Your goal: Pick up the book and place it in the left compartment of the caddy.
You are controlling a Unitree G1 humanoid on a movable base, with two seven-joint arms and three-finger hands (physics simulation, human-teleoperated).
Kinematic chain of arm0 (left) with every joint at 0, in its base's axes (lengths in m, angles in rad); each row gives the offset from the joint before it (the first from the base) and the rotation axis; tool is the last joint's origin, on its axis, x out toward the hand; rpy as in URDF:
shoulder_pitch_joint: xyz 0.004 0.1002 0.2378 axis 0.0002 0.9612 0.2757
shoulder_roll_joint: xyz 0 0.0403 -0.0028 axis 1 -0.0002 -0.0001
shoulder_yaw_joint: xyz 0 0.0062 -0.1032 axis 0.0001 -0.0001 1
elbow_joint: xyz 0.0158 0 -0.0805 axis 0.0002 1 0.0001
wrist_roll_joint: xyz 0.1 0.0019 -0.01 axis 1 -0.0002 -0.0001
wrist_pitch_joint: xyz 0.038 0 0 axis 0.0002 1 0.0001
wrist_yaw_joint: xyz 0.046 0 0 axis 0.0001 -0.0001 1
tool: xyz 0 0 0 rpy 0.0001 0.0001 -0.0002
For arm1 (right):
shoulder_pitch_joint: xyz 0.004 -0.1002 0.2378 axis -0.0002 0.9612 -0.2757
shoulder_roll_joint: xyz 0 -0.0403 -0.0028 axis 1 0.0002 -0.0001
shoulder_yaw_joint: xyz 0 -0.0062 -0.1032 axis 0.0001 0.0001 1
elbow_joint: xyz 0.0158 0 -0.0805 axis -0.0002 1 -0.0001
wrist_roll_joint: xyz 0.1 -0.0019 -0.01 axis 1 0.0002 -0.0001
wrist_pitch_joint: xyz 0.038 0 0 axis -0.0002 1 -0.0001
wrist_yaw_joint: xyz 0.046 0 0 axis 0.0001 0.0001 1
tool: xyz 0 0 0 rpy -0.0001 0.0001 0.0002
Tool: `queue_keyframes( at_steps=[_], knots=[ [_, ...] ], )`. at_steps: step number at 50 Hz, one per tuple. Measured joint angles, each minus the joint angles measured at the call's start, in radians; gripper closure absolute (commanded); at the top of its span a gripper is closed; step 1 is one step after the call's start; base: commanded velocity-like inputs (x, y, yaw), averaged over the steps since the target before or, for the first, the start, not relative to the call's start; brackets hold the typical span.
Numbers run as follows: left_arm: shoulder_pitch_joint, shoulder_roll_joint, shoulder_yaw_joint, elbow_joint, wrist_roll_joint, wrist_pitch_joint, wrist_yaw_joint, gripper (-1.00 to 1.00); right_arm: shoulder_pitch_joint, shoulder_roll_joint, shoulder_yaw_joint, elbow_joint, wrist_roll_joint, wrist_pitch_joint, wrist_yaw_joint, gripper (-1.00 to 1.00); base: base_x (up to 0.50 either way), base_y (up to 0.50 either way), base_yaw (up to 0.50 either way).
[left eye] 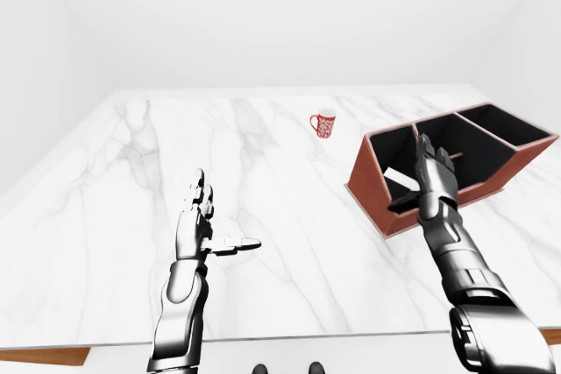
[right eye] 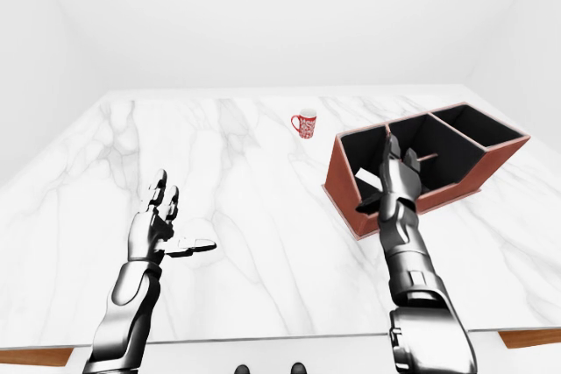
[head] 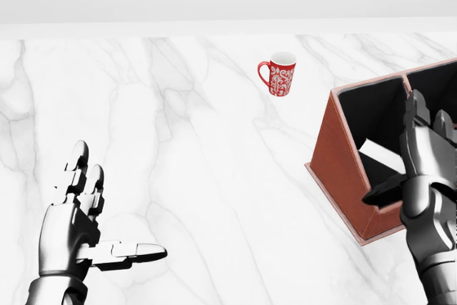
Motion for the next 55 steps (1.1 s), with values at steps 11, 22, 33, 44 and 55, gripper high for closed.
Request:
queue_keyframes(
  at_steps=[11, 22, 33, 44, 55],
  knots=[
    [-0.001, 0.000, 0.000, 0.000, 0.000, 0.001, 0.000, -1.00, 0.122, 0.018, 0.022, -0.328, -0.203, 0.000, 0.300, -1.00, 0.00, 0.00, 0.00],
    [0.001, 0.000, -0.001, -0.002, 0.000, 0.003, 0.000, -1.00, 0.231, 0.066, -0.016, -0.697, -0.491, 0.000, 0.664, -1.00, 0.00, 0.00, 0.00],
    [0.004, -0.001, -0.001, -0.001, -0.001, 0.000, -0.002, -1.00, 0.306, 0.167, -0.081, -1.028, -0.645, 0.000, 0.899, -1.00, 0.00, 0.00, 0.00],
    [0.012, -0.003, -0.005, -0.004, 0.012, -0.007, 0.005, -1.00, 0.389, 0.272, -0.107, -1.319, -0.441, 0.000, 0.866, -1.00, 0.00, 0.00, 0.00],
    [0.015, -0.004, -0.008, 0.007, 0.030, -0.019, 0.016, -1.00, 0.500, 0.344, -0.162, -1.510, -0.022, 0.000, 0.680, -1.00, 0.00, 0.00, 0.00]
  ],
)
